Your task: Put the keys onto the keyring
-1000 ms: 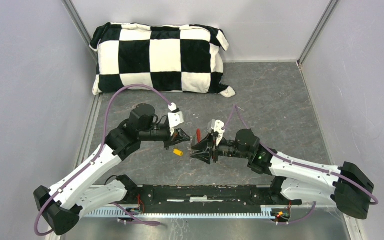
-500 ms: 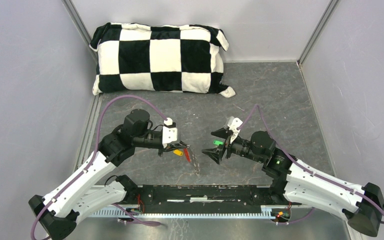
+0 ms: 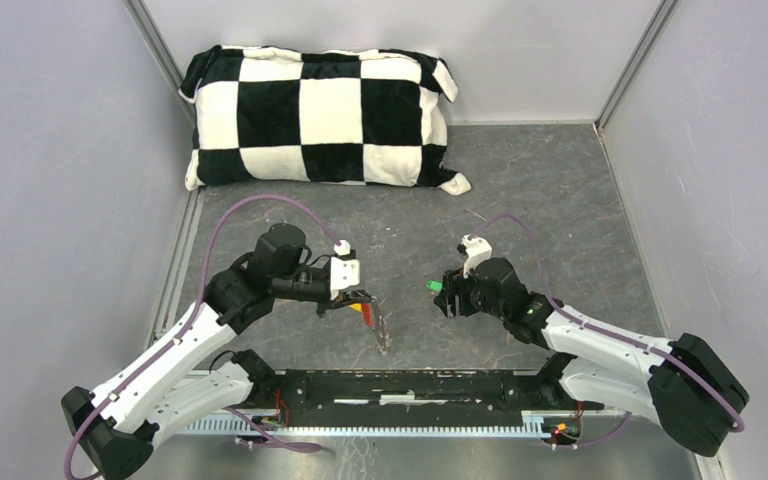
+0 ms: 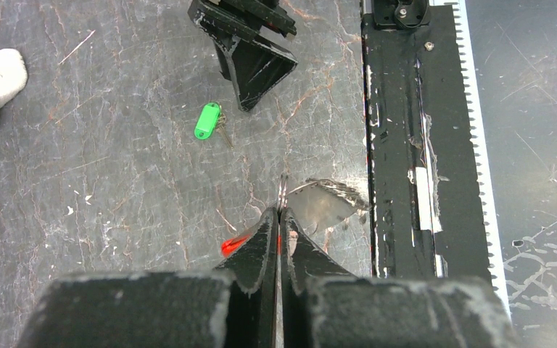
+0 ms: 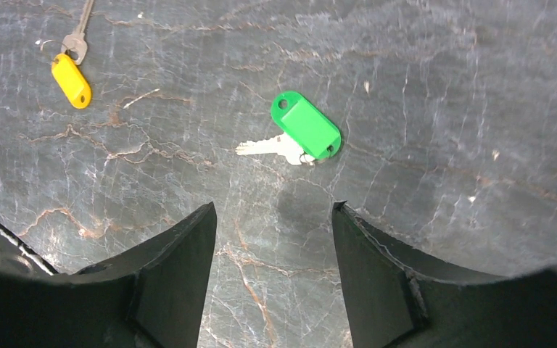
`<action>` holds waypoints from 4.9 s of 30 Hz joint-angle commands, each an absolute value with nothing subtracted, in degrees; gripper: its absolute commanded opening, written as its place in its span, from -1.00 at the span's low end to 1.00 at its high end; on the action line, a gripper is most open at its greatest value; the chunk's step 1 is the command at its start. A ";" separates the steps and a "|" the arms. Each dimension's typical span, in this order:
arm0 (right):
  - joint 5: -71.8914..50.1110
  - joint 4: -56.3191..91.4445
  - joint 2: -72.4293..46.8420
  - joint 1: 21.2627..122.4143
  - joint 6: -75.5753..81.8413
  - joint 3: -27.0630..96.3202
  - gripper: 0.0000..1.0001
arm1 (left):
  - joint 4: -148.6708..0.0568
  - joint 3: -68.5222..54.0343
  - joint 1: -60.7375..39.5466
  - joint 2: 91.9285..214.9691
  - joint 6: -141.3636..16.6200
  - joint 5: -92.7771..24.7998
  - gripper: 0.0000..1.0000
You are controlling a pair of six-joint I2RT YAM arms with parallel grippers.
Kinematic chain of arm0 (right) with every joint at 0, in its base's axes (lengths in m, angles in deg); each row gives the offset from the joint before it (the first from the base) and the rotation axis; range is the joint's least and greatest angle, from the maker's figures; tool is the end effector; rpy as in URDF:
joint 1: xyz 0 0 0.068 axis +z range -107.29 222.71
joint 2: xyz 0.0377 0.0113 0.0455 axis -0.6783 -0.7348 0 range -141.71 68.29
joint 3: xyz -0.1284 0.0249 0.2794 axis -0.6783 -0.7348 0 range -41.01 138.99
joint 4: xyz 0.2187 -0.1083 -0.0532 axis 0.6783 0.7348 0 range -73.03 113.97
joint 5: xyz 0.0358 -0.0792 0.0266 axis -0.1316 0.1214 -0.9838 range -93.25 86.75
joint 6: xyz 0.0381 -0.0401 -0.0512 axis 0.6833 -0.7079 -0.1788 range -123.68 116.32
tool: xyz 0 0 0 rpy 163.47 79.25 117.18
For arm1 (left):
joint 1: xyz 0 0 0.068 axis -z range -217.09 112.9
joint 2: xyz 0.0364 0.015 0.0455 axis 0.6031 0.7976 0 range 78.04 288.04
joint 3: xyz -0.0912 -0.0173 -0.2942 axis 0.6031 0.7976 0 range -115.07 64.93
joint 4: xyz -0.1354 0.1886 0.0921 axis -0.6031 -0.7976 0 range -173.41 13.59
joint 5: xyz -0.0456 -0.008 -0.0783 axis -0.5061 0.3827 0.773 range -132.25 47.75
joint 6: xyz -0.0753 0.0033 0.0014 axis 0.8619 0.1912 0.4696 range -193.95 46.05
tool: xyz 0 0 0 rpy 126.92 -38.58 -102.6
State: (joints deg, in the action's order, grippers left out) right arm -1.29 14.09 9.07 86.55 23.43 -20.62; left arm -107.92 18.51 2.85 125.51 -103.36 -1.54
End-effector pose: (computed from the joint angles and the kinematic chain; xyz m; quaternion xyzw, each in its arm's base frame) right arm 0.1431 0.1343 0.1921 -0.1219 0.8824 0.2512 0.3788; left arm 0.0909 -0.1303 0.3251 0.6052 0.5811 -0.3451 0.4206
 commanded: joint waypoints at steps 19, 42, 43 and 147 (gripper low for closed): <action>4.68 5.61 -5.07 87.19 32.80 -16.69 0.07 | -108.31 18.25 2.81 123.97 -105.42 -1.22 -0.96; 8.35 4.43 -9.30 87.18 29.86 -14.78 -0.36 | -109.72 17.99 2.84 122.77 -105.86 -0.82 -0.96; 8.54 4.47 -9.36 87.14 29.82 -14.67 -0.36 | -109.81 17.91 2.81 122.78 -105.86 -0.82 -0.96; 26.93 1.34 -17.78 99.44 19.15 -11.31 -0.30 | -111.62 13.06 2.89 124.12 -106.17 1.50 -0.96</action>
